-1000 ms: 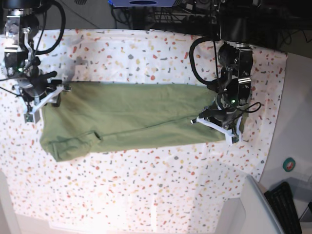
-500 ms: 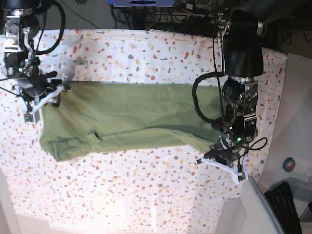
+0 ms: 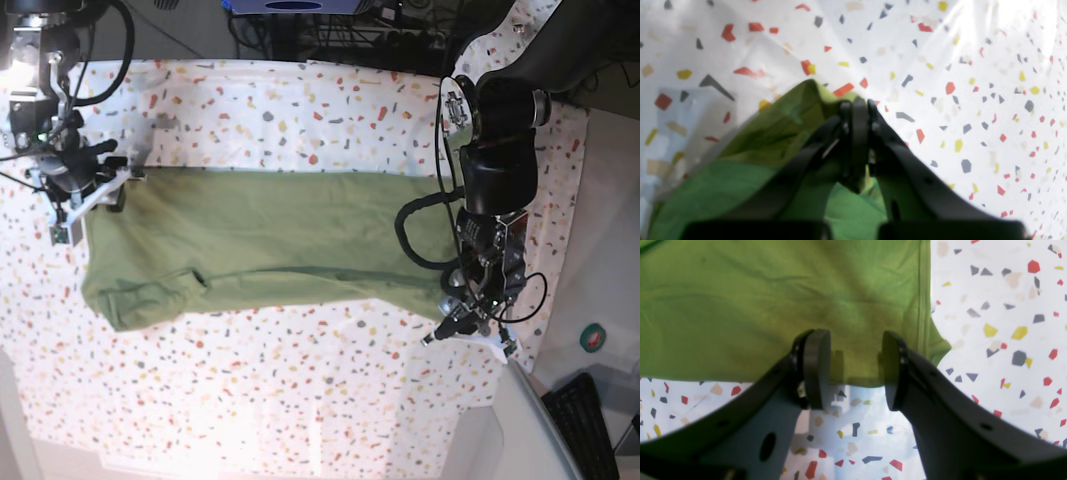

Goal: Layout the t-shirt on the table in an organized manner, then fold the t-shirt properly
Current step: 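Grasp the folded shirt ends and straighten it with both grippers, then lift both ends of the green shirt strip and pull it taut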

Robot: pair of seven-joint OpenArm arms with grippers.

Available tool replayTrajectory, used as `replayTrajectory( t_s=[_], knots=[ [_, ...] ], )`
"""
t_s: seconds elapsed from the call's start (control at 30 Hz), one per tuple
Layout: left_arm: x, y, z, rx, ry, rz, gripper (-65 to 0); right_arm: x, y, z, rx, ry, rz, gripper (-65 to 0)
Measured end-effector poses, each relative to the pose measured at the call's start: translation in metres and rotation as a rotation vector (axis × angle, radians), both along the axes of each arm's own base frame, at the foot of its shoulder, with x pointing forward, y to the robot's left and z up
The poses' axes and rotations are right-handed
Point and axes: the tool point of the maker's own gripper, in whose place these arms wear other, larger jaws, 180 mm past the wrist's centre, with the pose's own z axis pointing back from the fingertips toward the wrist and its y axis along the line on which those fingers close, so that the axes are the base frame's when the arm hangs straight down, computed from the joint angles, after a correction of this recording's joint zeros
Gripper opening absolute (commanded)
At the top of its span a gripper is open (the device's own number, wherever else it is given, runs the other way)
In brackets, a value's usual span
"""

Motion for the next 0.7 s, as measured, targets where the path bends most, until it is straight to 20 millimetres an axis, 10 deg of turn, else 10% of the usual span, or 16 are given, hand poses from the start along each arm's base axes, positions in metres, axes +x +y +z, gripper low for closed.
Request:
replayTrajectory(
  t_s=[0.13,0.33,0.57,0.7],
  knots=[
    [0.010,0.003,0.022,0.019,-0.081,0.011,-27.6,0.000,0.000,0.000,0.000,-0.001,0.000,-40.7],
    [-0.014,0.023,0.073,-0.070,-0.311,0.084,-5.9,-0.004,-0.007,-0.001,0.003,0.004,-0.027,-39.5],
    [-0.125,0.069,0.026,-0.016,-0.168,0.108,-3.5,-0.004,-0.043,0.006,0.034,-0.040,-0.223,-26.4],
    [-0.161,0.058,-0.002,-0.037,-0.080,0.091,-3.5,-0.002,-0.055,-0.010,0.069,-0.007,-0.300,-26.1]
  ],
)
